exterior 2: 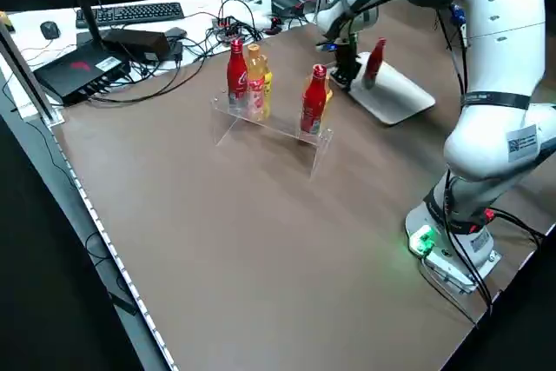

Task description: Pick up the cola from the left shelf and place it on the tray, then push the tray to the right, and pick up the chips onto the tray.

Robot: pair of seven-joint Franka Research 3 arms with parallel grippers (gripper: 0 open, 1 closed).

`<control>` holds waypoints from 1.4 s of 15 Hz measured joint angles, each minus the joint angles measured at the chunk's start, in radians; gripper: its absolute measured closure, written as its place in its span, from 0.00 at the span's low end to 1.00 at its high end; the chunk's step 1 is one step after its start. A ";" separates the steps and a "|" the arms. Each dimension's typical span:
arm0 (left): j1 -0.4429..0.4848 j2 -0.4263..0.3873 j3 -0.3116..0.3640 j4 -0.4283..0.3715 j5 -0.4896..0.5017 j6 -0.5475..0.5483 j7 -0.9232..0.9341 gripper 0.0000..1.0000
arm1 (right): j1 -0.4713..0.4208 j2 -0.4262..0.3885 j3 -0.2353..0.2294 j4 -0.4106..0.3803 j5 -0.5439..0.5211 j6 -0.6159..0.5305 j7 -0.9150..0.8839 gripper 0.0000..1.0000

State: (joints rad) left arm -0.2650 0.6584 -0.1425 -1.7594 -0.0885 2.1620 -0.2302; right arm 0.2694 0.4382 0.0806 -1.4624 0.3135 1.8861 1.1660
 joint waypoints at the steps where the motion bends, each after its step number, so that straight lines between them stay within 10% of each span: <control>1: -0.030 0.012 -0.001 0.018 -0.020 0.001 -0.027 0.94 | -0.004 0.007 0.000 0.000 0.034 0.000 0.000 0.96; 14: -0.287 0.094 -0.006 0.168 -0.135 0.058 -0.212 0.93 | 0.152 0.207 0.019 -0.004 0.133 0.006 0.408 0.96; 17: -0.288 0.112 -0.006 0.169 -0.139 0.098 -0.213 0.84 | 0.156 0.236 0.015 -0.004 0.133 0.010 0.424 0.96; 21: -0.250 0.098 0.012 0.195 -0.136 0.107 -0.214 0.42 | 0.129 0.267 0.009 -0.003 0.133 0.010 0.423 0.96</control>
State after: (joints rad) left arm -0.5152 0.7568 -0.1304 -1.5642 -0.2247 2.2688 -0.4439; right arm 0.3981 0.7056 0.0896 -1.4658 0.4469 1.8964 1.5889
